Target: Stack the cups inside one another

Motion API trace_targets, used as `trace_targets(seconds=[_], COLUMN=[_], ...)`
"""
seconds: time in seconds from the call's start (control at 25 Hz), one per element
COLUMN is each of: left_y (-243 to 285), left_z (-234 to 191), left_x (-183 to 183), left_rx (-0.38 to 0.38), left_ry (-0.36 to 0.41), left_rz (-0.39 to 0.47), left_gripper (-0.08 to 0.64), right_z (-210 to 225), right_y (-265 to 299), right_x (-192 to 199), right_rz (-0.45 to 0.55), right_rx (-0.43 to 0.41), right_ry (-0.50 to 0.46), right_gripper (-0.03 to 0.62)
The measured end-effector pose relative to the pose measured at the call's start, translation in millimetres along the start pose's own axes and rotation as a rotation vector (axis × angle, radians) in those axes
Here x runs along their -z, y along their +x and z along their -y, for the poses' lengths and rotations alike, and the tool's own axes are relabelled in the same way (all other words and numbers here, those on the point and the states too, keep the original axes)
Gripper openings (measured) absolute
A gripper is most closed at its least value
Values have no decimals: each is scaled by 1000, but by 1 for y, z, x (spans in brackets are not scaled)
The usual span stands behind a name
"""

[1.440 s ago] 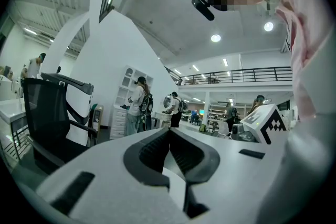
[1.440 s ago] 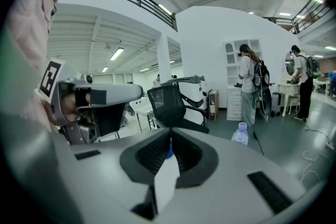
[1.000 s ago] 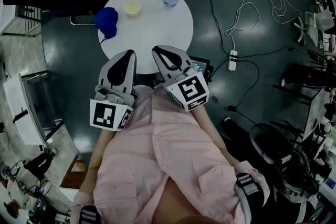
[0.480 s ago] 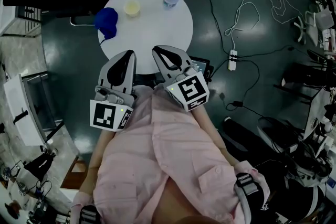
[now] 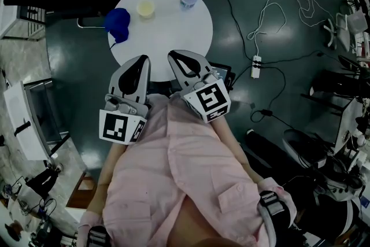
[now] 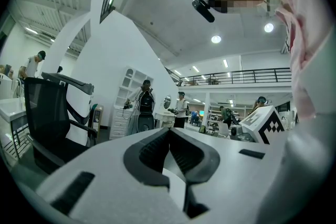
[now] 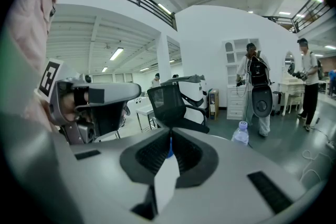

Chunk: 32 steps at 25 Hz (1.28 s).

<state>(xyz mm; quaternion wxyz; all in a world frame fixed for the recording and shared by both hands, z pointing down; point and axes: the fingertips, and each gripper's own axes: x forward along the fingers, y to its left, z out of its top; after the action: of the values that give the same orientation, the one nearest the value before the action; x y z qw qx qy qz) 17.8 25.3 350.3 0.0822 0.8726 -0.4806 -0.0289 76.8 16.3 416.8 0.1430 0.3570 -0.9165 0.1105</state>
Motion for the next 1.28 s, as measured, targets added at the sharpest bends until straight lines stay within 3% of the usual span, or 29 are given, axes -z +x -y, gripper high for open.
trace_targets(seconds=[1.28], left_y=[-8], left_z=[-2], left_x=[-6], left_rx=[6], left_ry=[-2], left_rz=[11], left_gripper=[18], right_z=[-7], right_y=[-1], right_x=[-7], right_rz=[8], right_rx=[14], right_ry=[-4], right_gripper=[32])
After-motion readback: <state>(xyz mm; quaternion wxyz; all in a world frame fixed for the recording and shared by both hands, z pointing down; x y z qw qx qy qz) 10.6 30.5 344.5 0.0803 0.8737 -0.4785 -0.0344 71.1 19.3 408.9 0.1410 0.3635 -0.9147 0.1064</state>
